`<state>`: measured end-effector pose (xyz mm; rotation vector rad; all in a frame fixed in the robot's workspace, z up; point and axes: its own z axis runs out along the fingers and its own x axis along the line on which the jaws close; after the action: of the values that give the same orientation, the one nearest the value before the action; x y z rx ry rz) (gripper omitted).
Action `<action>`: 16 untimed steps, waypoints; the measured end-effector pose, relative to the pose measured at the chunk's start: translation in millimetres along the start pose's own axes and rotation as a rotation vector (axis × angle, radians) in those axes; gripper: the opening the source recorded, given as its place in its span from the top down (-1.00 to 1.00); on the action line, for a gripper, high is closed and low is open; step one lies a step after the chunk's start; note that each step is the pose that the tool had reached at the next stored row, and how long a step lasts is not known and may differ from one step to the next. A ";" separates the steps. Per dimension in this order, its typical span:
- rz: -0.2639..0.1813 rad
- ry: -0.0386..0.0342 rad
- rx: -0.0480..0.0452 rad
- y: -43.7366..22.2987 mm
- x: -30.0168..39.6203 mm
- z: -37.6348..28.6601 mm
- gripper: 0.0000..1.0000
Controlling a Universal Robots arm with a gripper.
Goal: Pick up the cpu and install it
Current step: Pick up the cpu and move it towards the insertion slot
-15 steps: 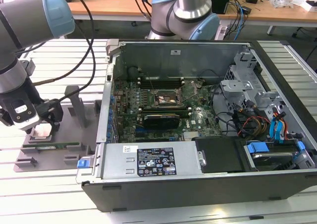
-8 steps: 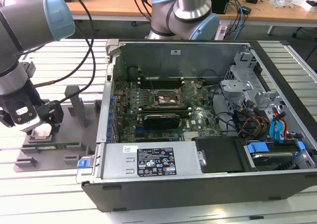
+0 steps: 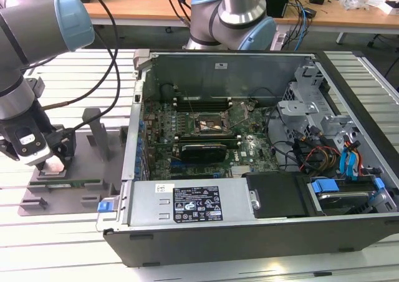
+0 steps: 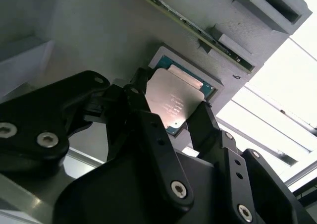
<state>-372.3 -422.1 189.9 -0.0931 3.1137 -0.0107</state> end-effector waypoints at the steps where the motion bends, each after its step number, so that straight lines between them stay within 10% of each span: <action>1: 0.000 0.0000 0.0000 0.0 0.0 0.0 -0.16; 16: 0.000 -0.0005 0.0000 0.0 0.5 -7.4 -0.16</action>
<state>-373.0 -422.1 197.3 -0.0931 3.1132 -0.0107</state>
